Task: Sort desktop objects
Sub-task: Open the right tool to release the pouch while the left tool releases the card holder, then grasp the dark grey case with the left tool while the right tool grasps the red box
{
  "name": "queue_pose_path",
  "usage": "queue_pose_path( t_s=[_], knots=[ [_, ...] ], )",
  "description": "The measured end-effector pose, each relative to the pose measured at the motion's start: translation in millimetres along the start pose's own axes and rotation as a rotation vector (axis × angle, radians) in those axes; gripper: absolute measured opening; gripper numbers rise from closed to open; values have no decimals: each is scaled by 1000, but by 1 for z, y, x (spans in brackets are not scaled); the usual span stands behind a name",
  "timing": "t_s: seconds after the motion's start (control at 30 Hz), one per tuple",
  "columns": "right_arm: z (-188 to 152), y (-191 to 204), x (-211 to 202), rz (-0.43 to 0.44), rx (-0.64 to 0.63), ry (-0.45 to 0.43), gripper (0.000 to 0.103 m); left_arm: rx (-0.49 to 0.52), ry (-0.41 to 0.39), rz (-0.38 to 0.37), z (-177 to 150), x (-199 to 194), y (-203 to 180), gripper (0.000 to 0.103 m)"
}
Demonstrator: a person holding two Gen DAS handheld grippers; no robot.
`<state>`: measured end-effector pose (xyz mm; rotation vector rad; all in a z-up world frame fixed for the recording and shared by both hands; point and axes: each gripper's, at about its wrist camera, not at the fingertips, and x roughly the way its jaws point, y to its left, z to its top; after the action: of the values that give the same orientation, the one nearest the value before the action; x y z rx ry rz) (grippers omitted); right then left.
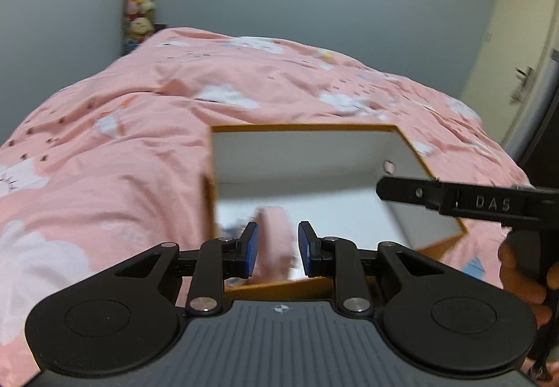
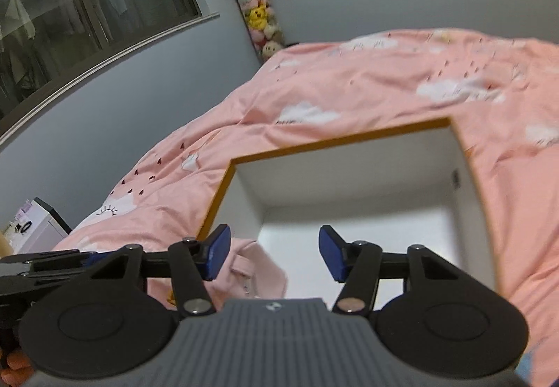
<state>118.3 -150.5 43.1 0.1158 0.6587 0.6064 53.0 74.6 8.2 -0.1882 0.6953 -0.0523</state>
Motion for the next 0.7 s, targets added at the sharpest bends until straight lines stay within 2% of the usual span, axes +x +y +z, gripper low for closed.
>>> queue_pose_path(
  t_s=[0.1, 0.17, 0.27, 0.37, 0.57, 0.7],
  knots=[
    [-4, -4, -21, -30, -44, -28, 64, 56, 19, -47, -5, 2, -21, 29],
    [-8, -9, -34, -60, -56, -33, 72, 87, 33, -74, -8, 5, -32, 30],
    [-13, -21, -48, -92, -41, -12, 72, 130, 66, -115, -15, 12, -50, 30],
    [-24, -32, -55, -159, -40, 36, 71, 151, 99, -154, -21, 20, -61, 30],
    [-61, -57, -46, -211, 20, 192, 51, 149, 159, -193, -30, 34, -70, 30],
    [-79, -74, -29, -217, 85, 262, 46, 162, 189, -192, -33, 40, -77, 30]
  ],
)
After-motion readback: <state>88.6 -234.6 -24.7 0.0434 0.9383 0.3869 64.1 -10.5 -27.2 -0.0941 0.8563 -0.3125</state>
